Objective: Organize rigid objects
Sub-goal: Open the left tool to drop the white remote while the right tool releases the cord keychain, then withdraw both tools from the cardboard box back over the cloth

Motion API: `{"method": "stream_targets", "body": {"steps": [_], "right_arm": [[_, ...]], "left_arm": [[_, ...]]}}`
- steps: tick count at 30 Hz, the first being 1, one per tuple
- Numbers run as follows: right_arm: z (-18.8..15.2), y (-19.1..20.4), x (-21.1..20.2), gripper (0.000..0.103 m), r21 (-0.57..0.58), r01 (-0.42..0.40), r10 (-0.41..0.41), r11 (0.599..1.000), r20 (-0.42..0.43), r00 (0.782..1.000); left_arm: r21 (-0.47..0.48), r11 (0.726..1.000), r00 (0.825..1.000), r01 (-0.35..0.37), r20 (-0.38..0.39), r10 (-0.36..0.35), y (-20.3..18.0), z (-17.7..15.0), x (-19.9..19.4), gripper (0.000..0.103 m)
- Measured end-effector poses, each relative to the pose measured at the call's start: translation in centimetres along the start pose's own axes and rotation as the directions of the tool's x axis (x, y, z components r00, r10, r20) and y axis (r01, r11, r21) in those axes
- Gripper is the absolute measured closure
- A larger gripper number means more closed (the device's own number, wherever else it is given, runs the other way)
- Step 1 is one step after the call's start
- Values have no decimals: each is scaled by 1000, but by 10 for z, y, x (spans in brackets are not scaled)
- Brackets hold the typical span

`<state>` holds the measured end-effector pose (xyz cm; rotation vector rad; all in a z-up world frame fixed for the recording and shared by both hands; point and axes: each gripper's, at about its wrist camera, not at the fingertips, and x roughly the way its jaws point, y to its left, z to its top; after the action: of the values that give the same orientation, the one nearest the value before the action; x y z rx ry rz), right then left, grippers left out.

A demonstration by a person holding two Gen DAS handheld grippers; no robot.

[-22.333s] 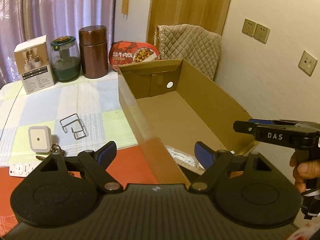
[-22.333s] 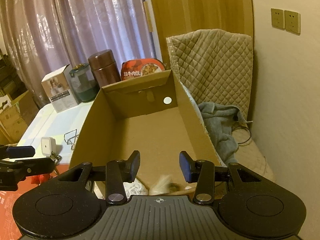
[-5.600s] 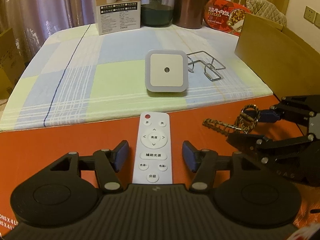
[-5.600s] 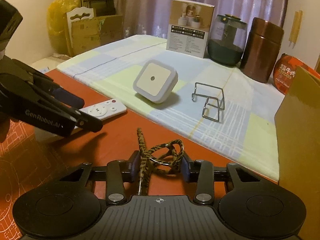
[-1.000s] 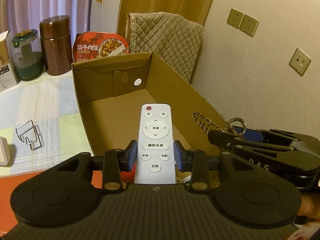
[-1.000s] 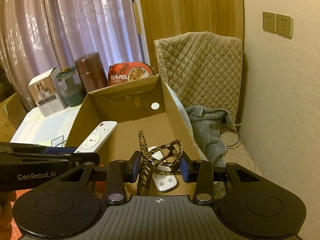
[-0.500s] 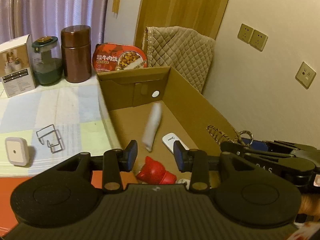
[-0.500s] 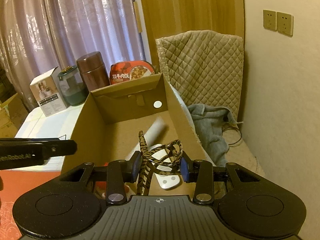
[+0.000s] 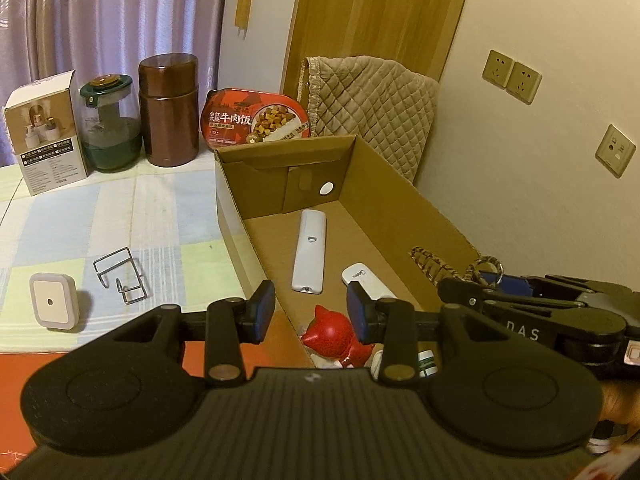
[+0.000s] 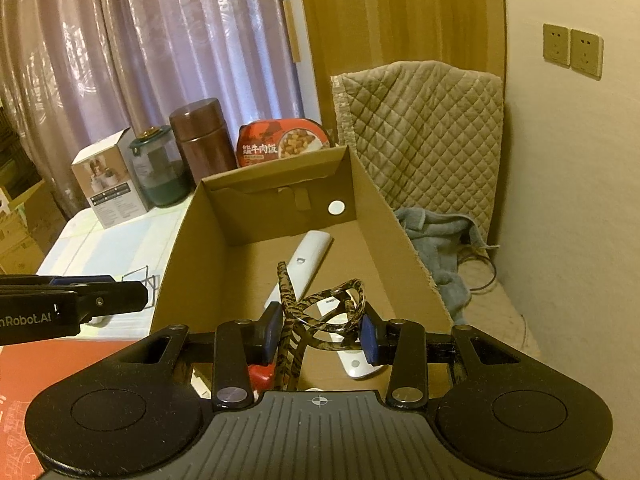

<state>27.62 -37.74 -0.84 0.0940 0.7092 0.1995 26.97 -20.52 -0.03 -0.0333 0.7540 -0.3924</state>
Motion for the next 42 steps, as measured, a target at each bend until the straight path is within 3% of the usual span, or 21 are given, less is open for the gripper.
{"method": "stream_targets", "body": {"steps": [22,26,35,42], "right_arm": [[2,-4,8,66,27,-3,3,1000,-6,1000],[4,-5,5,65,39,-9,8,999,26,1000],[9,-9,-7,53,77,-1,-3,997,50,999],[5,5,-25,49,86,-31,26,996,60,998]], "left_arm": [[-16,1000,1000,-10,-2,10,9,-3,-1,69],[-17,1000,1000,-12,-2,12,9,-3,-2,69],[-23,1000,1000,-21,2,21,16,-7,-11,68],[-38,998,999,-45,29,46,32,-19,-37,58]]}}
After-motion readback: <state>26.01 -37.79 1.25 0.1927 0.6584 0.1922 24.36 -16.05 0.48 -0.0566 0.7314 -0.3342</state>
